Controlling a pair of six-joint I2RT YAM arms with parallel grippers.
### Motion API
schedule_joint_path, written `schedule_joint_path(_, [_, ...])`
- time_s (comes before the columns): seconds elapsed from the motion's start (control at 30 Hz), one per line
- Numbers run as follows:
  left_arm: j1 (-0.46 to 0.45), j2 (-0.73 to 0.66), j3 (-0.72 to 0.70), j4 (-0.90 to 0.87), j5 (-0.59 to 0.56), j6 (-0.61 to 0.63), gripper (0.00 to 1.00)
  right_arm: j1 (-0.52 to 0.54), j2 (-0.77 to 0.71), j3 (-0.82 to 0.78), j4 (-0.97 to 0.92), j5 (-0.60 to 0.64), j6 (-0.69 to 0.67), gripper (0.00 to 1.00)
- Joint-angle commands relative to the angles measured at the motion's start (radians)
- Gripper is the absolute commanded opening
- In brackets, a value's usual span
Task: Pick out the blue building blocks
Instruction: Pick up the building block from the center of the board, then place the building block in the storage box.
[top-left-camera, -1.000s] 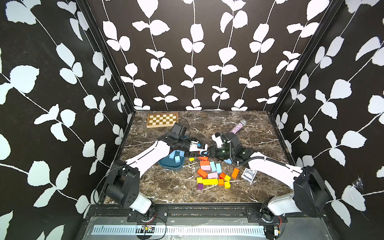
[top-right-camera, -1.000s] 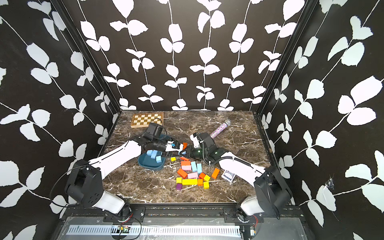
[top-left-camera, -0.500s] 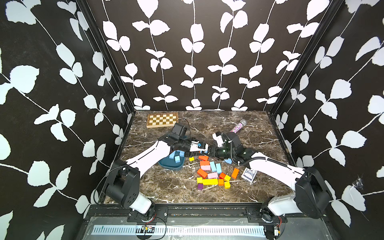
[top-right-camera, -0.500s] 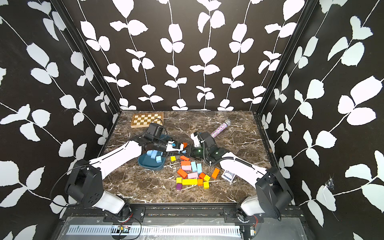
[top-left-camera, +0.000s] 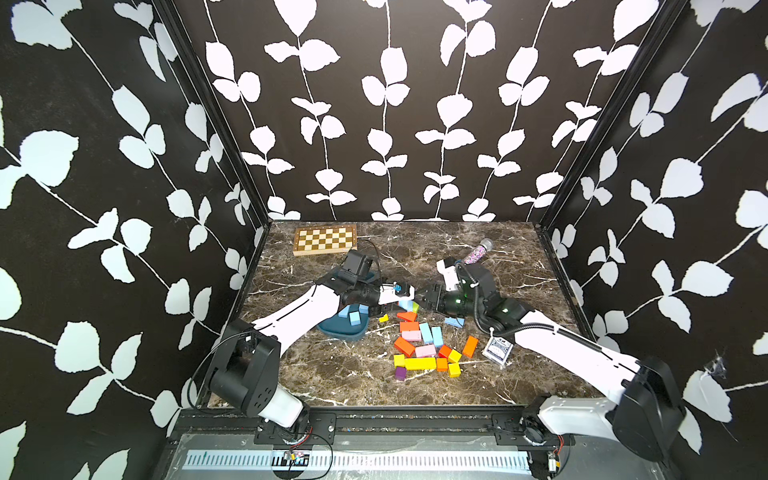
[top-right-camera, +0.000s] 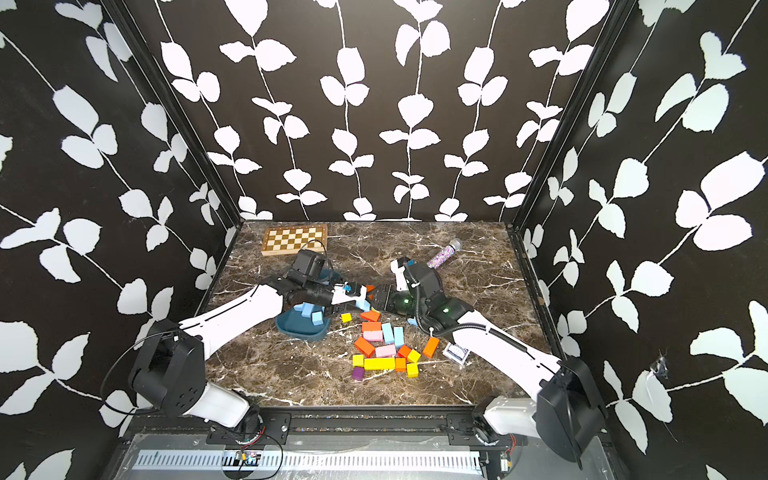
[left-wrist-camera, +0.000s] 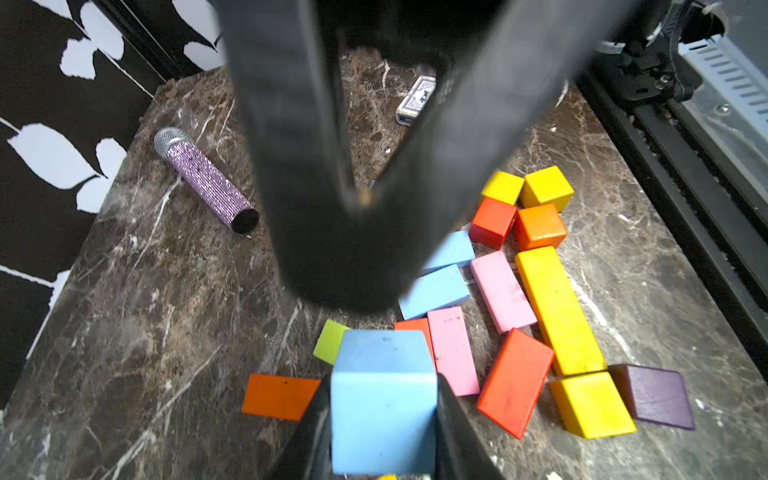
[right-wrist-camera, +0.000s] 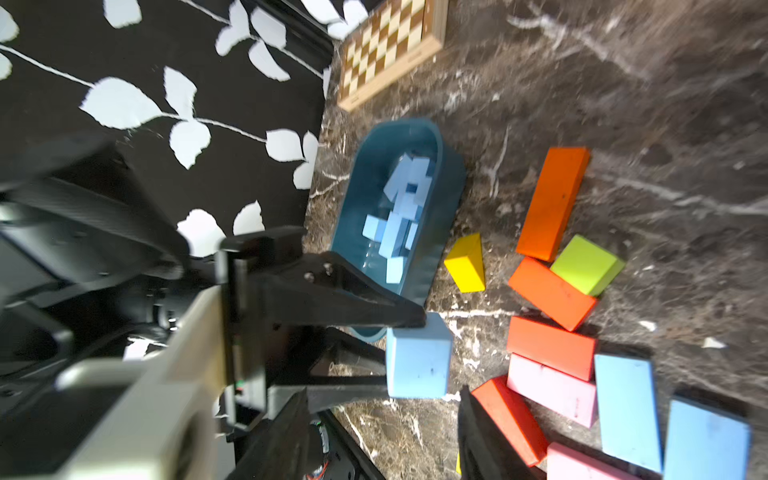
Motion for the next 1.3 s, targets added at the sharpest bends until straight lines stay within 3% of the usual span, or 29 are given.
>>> schedule_joint_path(0.0, [0.046, -0.071, -0.027, 0.006, -0.014, -0.134, 0.21, -0.005, -0.042, -0.013, -0.011, 0.112, 0.001, 0.56])
schedule_joint_path(0.2, [0.129, -0.125, -0.058, 0.021, -0.09, -0.333, 0.18, -0.006, -0.062, -0.025, -0.029, 0.163, -0.001, 0.56])
schedule_joint_path(0.37, [0.149, -0.153, -0.059, 0.006, -0.327, -0.538, 0.17, -0.006, -0.04, -0.02, -0.032, 0.162, 0.002, 0.56])
schedule_joint_path(0.6, [0.157, -0.14, -0.081, -0.007, -0.515, -0.802, 0.19, -0.006, -0.021, -0.041, -0.005, 0.159, 0.001, 0.56])
schedule_joint_path(0.93, [0.216, -0.051, -0.099, 0.013, -0.609, -0.931, 0.23, -0.005, -0.005, -0.046, -0.013, 0.115, -0.013, 0.55])
schedule_joint_path(1.1, [0.291, 0.017, -0.065, -0.005, -0.607, -1.006, 0.24, -0.005, -0.031, -0.072, -0.007, 0.13, -0.009, 0.54])
schedule_joint_path(1.27, [0.304, 0.069, -0.028, -0.012, -0.608, -1.013, 0.29, -0.005, -0.037, -0.074, -0.017, 0.134, -0.014, 0.54])
